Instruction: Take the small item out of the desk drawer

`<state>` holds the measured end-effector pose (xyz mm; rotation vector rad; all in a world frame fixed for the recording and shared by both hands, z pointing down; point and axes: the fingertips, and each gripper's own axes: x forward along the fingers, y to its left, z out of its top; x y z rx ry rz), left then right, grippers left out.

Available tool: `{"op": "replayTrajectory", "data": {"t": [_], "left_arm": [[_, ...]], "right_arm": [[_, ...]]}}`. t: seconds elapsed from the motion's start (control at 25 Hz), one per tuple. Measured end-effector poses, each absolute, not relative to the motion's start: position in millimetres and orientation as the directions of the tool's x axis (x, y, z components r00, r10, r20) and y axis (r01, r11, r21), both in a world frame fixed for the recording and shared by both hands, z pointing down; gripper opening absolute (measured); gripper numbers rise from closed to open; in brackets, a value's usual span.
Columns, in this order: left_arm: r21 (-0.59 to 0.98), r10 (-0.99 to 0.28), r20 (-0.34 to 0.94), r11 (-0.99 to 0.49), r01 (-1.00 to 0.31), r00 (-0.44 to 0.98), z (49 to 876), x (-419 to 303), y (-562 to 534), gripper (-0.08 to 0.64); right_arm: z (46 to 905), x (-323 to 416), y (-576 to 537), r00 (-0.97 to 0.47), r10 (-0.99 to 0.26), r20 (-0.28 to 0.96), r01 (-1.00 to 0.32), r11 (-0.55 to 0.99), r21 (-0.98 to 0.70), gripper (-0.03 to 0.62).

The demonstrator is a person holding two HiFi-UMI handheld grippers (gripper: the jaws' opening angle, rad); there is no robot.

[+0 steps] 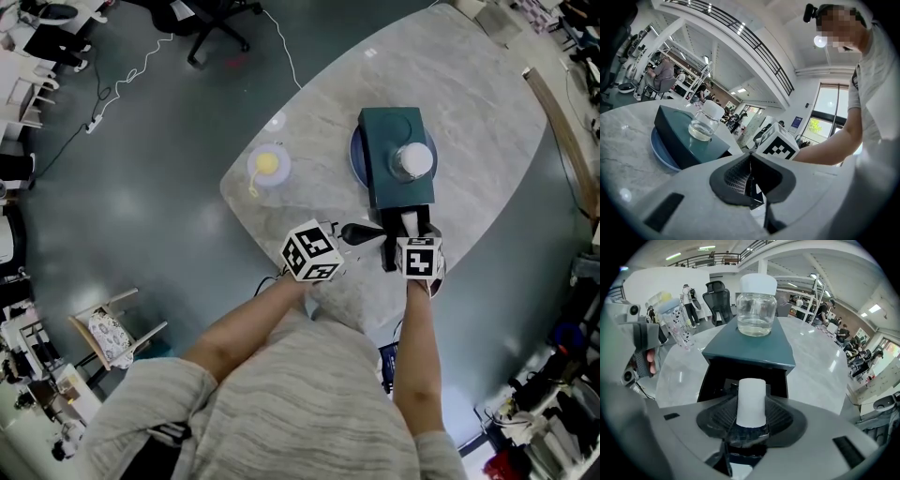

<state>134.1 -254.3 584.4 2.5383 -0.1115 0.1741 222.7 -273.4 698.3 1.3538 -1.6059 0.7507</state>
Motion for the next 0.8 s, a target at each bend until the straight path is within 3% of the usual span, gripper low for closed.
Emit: {"op": "replayTrajectory", "data": {"t": [0.28,0.8], "left_arm": [[0.534,-0.024,0.149,-0.840,-0.101,0.989,577,141,-248,0.015],[0.485,-0.002,0.101,-0.873,-0.051,0.995,531,155,-234,0.015]], "right_arm": [[669,218,-267,-0.099,-0.557,0.825,-0.985,0.172,-0.003,0.183],[539,210,-256,-0.211,-0.859,0.466,-0.972,0.135,-0.192,0.183]]}}
